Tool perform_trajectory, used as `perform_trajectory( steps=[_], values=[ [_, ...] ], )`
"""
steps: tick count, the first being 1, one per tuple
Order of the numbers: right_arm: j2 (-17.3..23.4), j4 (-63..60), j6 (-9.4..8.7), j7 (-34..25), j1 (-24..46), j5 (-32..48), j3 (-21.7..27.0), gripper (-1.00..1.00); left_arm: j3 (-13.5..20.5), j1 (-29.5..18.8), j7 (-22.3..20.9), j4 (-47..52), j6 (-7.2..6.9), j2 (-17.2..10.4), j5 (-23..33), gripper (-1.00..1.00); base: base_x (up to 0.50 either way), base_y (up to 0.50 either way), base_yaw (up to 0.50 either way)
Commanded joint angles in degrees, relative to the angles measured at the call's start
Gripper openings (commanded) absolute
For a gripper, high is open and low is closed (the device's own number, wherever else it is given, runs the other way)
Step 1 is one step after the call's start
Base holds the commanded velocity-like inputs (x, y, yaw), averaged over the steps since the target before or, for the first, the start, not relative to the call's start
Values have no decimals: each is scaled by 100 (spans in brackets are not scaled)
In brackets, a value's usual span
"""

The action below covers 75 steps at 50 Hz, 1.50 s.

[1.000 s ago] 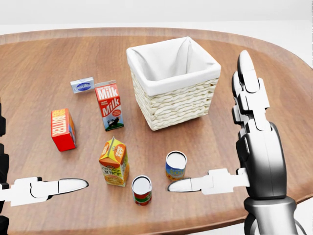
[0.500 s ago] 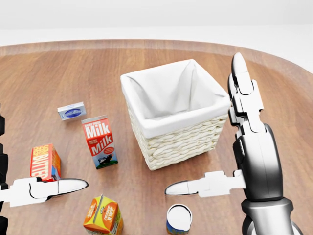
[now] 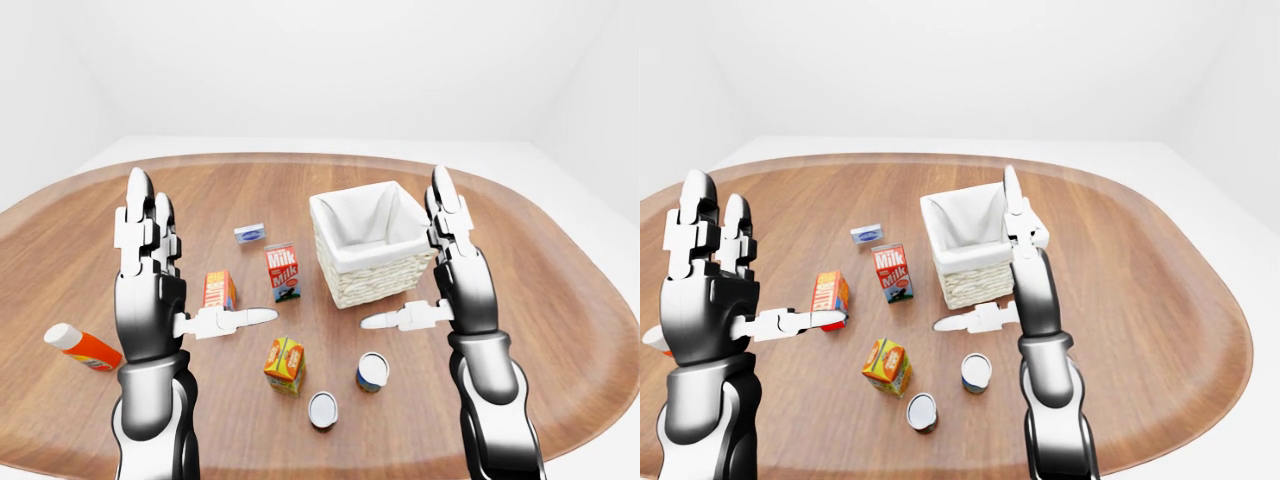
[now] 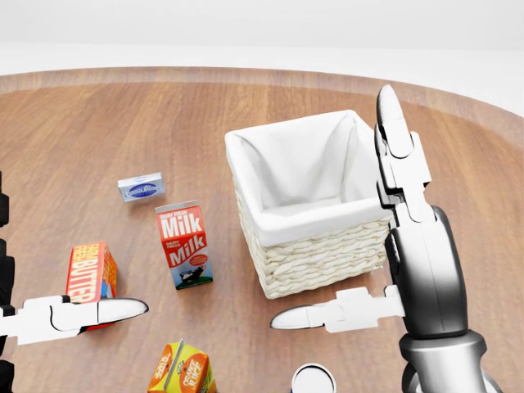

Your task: Pick up the orange juice, and put it in the basket.

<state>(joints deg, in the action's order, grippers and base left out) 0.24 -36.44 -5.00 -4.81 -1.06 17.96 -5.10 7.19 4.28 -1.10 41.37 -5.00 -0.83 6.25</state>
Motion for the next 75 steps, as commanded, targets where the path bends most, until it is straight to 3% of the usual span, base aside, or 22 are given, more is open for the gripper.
perform_trajectory(
  steps=[1,8,33,49,72,75],
  values=[
    [-23,-76,0,-8,28,124,-40,100,9,-15,-7,-41,0,-11,-4,100,42,34,0],
    [-17,-137,0,-33,32,131,-69,100,-38,16,2,46,0,-5,74,100,7,4,0],
    [-68,-391,0,-413,44,1453,-662,100,2,-15,-15,-35,0,-7,73,100,0,0,0],
    [-231,-562,0,-952,236,2394,-1156,100,2,5,-3,-8,0,-2,71,100,0,0,0],
    [-356,-160,0,-1551,593,3273,-1167,100,-21,26,-5,53,0,6,93,100,0,0,0],
    [-309,-15,0,-1718,686,3724,-1257,100,9,4,-13,-31,0,-5,73,100,0,0,0]
  ],
)
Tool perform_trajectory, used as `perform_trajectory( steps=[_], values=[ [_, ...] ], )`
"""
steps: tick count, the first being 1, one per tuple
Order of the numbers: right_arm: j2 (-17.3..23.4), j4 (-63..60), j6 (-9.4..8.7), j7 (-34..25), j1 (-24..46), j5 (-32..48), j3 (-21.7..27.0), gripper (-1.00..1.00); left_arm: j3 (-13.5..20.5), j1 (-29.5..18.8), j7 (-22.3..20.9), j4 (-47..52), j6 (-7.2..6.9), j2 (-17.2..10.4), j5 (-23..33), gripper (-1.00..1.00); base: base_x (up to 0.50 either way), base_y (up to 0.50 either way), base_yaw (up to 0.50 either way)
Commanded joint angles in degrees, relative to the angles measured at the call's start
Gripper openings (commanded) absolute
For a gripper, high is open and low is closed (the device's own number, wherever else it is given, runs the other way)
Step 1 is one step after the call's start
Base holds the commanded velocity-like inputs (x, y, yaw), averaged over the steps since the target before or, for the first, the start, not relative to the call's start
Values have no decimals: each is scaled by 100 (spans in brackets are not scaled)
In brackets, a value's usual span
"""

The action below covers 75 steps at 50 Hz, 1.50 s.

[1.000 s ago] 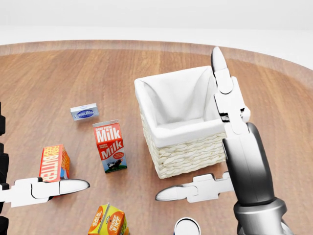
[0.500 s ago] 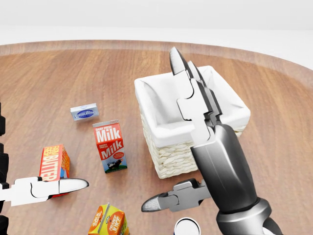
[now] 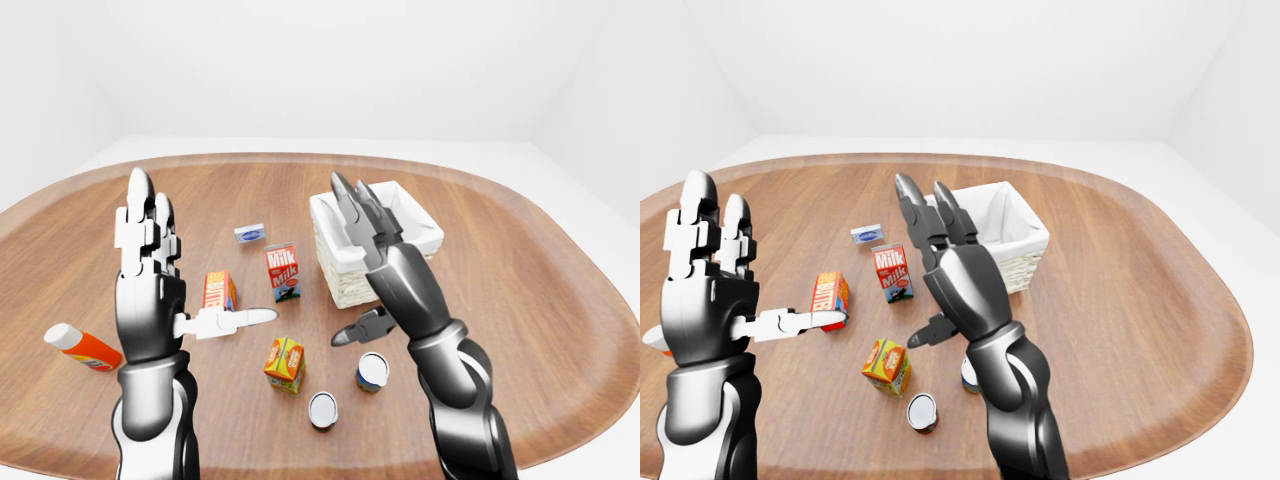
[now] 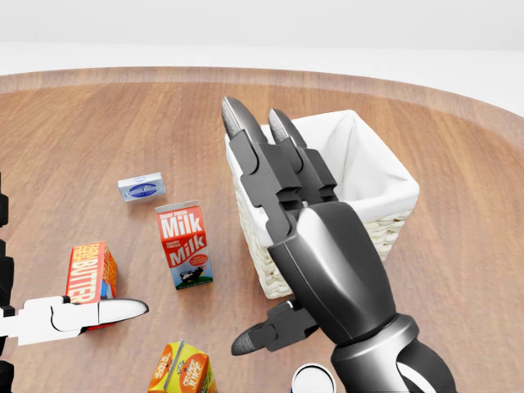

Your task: Pick up the orange juice, and put it in the basket.

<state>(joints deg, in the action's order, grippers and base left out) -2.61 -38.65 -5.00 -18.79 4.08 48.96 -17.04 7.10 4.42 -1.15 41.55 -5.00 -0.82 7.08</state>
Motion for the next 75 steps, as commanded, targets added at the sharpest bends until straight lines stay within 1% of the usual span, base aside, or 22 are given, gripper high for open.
perform_trajectory(
  steps=[1,2,4,5,8,9,10,12,13,14,17,18,29,30,38,39,45,59,75],
  values=[
    [-39,209,0,-329,169,630,-54,100,18,-10,-7,-49,0,-6,-10,100,0,0,0],
    [57,390,0,-352,269,832,-10,100,52,-42,-13,-148,0,-21,-28,100,0,0,0],
    [-6,413,0,-392,259,876,40,100,53,-43,-12,-155,0,-22,-30,100,0,0,0],
    [-6,452,89,-401,270,934,70,100,53,-45,-11,-154,0,-23,-30,100,0,0,0],
    [-45,460,139,-423,261,955,100,100,53,-45,-10,-154,0,-23,-31,100,0,0,0],
    [94,709,450,-356,435,1146,154,100,46,-45,-7,-145,0,-21,-28,100,0,0,0],
    [51,732,524,-378,435,1180,194,100,46,-45,-7,-144,0,-21,-28,100,0,0,0],
    [25,737,555,-391,430,1192,214,100,45,-45,-7,-144,0,-22,-28,100,0,0,0],
    [103,807,849,-444,535,1314,175,100,40,-52,-17,-174,0,-30,-28,100,0,0,0],
    [52,819,929,-474,529,1344,215,100,40,-52,-18,-176,0,-30,-28,100,0,0,0],
    [16,825,971,-492,521,1360,242,100,40,-52,-18,-176,0,-30,-27,100,0,0,0],
    [96,896,1000,-446,615,1566,268,100,45,-55,-20,-187,0,-29,-33,100,0,0,0],
    [-10,916,1000,-494,598,1625,357,100,45,-55,-20,-188,0,-30,-33,100,0,0,0],
    [-94,911,1000,-777,655,1631,184,100,49,-44,-23,-211,0,-29,-39,100,0,0,0],
    [-139,916,1000,-813,650,1647,203,100,50,-43,-23,-212,0,-29,-39,100,0,0,0],
    [-213,888,1000,-1050,731,1791,11,100,51,-19,-33,-188,0,-24,-48,100,0,0,0],
    [-247,1076,1000,-967,669,1827,0,100,47,-10,-30,-172,0,-18,-44,100,0,0,0],
    [-377,1253,1000,-1092,665,1950,-194,100,40,-21,-20,-137,0,-15,-47,100,0,0,0],
    [-423,1788,1000,-883,501,2040,-429,100,17,-1,-8,-31,0,-1,-41,100,0,0,0]
  ],
)
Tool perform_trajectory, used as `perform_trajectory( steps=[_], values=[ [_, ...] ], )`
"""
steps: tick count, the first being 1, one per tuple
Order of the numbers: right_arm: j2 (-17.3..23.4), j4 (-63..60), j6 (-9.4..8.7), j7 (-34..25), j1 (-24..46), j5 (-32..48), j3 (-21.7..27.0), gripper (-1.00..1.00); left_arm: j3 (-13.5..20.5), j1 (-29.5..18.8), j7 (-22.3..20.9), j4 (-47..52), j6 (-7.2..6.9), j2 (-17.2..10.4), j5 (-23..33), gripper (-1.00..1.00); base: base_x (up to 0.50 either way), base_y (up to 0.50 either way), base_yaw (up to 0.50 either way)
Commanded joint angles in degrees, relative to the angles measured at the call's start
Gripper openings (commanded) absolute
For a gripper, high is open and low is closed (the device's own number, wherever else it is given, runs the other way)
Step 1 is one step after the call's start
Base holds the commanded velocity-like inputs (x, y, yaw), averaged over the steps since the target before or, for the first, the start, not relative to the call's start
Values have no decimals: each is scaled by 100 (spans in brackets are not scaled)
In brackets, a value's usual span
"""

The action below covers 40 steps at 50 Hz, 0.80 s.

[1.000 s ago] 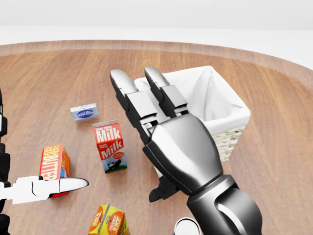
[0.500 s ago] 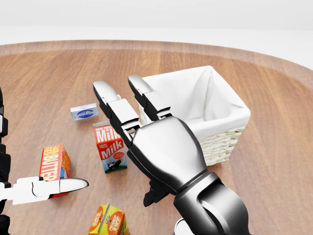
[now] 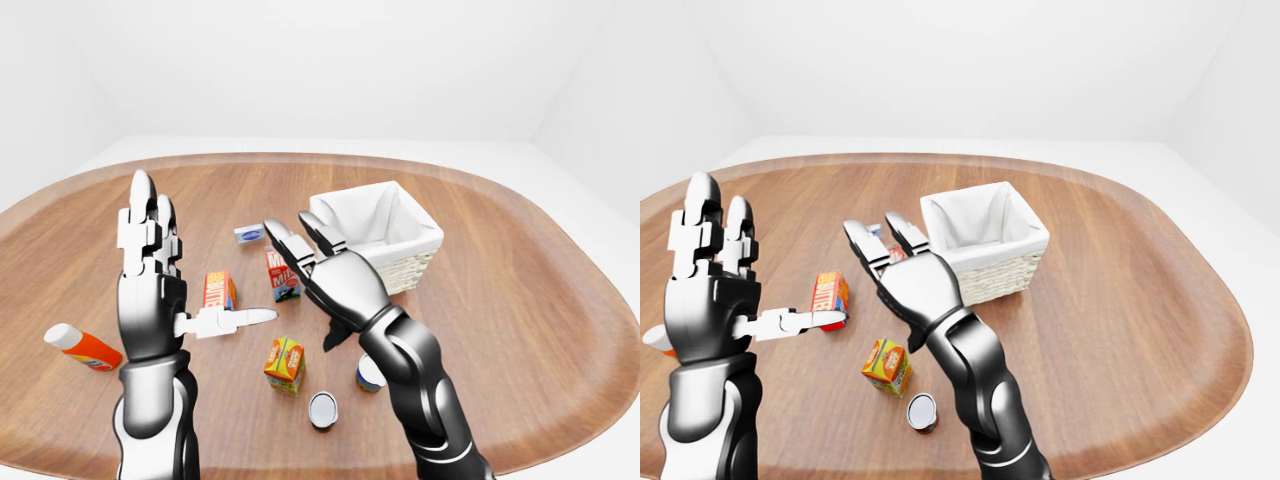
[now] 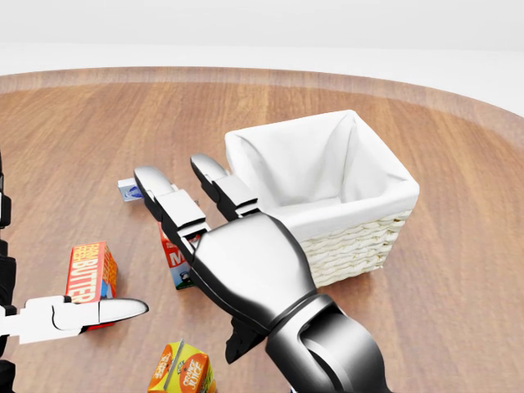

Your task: Pick up the orange juice, and put it in the basket.

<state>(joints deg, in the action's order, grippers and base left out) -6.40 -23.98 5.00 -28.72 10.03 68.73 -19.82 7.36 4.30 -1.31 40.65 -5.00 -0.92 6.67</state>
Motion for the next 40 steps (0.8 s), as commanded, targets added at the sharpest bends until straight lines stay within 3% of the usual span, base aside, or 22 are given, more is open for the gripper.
perform_trajectory(
  steps=[1,40],
  values=[
    [-45,339,0,129,-117,61,-169,100,-9,9,7,55,0,7,0,100,0,0,0],
    [54,1155,0,789,-685,205,-737,100,28,-21,-10,-41,0,-13,-23,100,0,0,0]
  ],
)
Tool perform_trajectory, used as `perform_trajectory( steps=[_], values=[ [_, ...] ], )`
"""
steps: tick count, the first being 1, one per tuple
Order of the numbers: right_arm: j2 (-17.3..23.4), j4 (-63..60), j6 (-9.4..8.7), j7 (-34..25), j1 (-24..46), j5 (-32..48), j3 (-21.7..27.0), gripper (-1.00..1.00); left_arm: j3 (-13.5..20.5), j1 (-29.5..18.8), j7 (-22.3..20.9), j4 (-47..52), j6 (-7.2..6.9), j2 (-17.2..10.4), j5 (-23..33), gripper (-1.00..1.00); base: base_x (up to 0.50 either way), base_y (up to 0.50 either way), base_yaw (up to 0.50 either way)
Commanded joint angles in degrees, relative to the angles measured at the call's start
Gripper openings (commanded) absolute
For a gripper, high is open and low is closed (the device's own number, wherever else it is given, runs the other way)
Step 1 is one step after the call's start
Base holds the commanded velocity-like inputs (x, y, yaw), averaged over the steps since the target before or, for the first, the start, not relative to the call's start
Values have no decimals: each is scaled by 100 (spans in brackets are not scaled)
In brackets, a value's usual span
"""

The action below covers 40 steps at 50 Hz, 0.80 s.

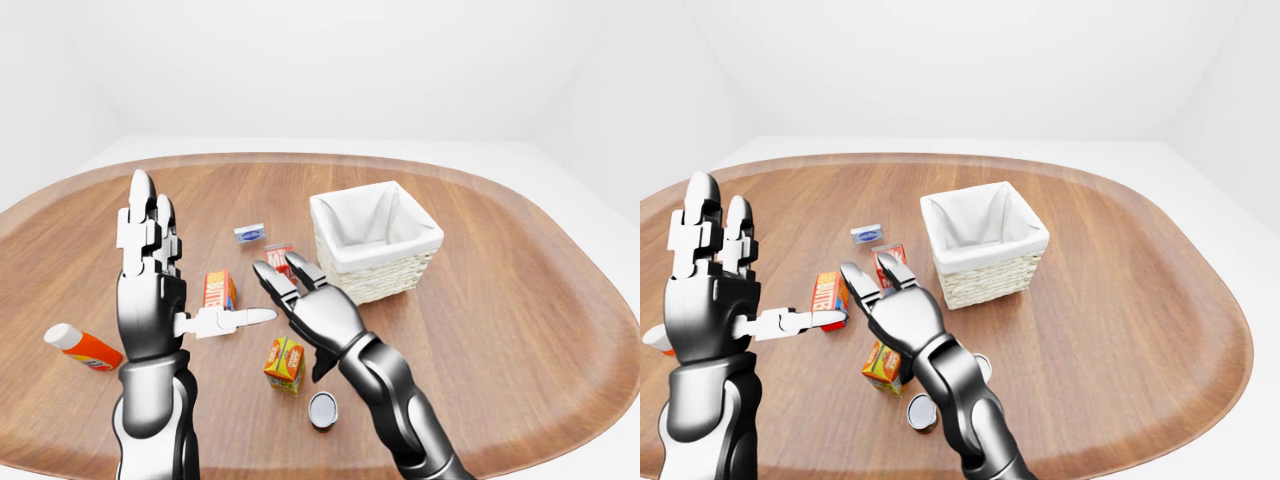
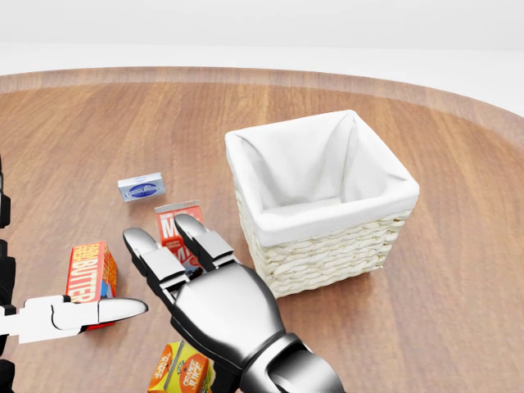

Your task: Pick up the orange juice, and put it in the basket.

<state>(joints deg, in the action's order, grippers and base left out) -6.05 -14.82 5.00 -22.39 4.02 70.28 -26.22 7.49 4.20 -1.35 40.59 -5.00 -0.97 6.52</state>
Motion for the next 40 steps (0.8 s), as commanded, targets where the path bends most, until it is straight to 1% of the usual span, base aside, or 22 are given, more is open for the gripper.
perform_trajectory(
  steps=[1,21,30,40],
  values=[
    [18,264,0,174,-95,49,-111,100,17,-11,-6,-37,0,-7,-10,100,0,0,0],
    [45,854,0,591,-192,26,-196,100,6,-4,6,-64,0,-3,-14,100,0,0,0],
    [-27,1267,0,797,-66,25,-173,100,10,-7,8,-86,0,-5,-25,100,0,0,0],
    [-120,1607,0,898,135,15,-91,100,7,11,3,-48,0,-1,-26,100,0,0,0]
  ],
)
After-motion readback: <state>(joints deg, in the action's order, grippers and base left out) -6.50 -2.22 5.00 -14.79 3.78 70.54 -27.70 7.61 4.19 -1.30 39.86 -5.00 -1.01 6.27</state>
